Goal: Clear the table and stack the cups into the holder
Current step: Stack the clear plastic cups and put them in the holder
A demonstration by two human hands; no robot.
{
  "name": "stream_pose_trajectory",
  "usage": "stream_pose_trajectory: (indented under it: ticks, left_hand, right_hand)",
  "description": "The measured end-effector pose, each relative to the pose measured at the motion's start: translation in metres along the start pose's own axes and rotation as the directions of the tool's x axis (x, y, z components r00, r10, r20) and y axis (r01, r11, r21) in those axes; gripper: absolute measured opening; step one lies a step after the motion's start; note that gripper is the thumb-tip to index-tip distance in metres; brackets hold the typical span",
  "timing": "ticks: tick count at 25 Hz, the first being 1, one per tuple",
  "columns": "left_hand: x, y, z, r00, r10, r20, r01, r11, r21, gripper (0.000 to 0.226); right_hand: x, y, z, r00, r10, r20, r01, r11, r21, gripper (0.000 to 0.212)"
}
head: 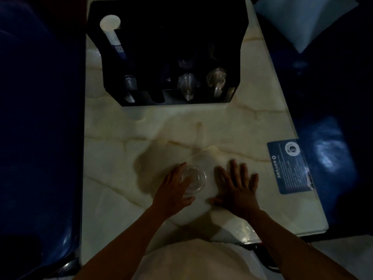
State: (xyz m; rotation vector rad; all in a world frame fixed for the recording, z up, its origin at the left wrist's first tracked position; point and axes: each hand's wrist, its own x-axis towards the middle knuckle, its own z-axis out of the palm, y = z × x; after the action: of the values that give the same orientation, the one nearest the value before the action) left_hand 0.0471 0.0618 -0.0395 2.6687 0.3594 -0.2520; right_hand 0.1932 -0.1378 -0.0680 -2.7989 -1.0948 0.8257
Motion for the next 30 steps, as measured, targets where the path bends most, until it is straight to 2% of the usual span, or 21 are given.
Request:
stream_pose_trajectory:
  ticks: [3, 5, 9, 13, 18, 22, 30]
  left_hand:
    - [0.005, 0.003, -0.002, 0.999, -0.036, 0.000, 0.036, 0.999, 0.029, 0.079]
    - [0.007, 0.003, -0.002, 0.999, -0.044, 0.002, 0.044, 0.998, 0.047, 0.072]
    - [0.012, -0.002, 0.000, 1.000, -0.010, 0.028, 0.007, 0.997, 0.076, 0.060]
    - [0.014, -0.005, -0.001, 0.999, 0.009, 0.032, -0.012, 0.996, 0.094, 0.061]
    - [0.017, -0.008, -0.015, 0.999, 0.041, -0.022, -0.042, 0.999, -0.011, 0.055]
    - [0.020, -0.025, -0.031, 0.999, 0.000, 0.052, 0.008, 0.986, -0.165, 0.063]
    - [0.012, -0.087, -0.072, 0.999, -0.047, 0.020, 0.050, 0.978, -0.203, 0.064]
  right_hand:
    - [0.001, 0.000, 0.000, 1.000, -0.005, 0.007, 0.005, 1.000, 0.012, 0.113]
    - [0.001, 0.000, 0.000, 1.000, -0.012, 0.011, 0.012, 1.000, 0.024, 0.114]
    - [0.000, 0.000, -0.002, 1.000, -0.027, 0.014, 0.027, 0.999, 0.044, 0.114]
    - [-0.001, -0.001, -0.005, 0.999, -0.029, 0.014, 0.028, 0.998, 0.058, 0.114]
    - [-0.004, -0.005, -0.010, 1.000, -0.028, -0.013, 0.028, 0.997, 0.077, 0.115]
    - [-0.003, -0.018, -0.014, 0.994, -0.088, -0.068, 0.084, 0.995, -0.058, 0.108]
    - [0.065, -0.085, -0.023, 0.963, -0.241, -0.124, 0.227, 0.967, -0.115, 0.093]
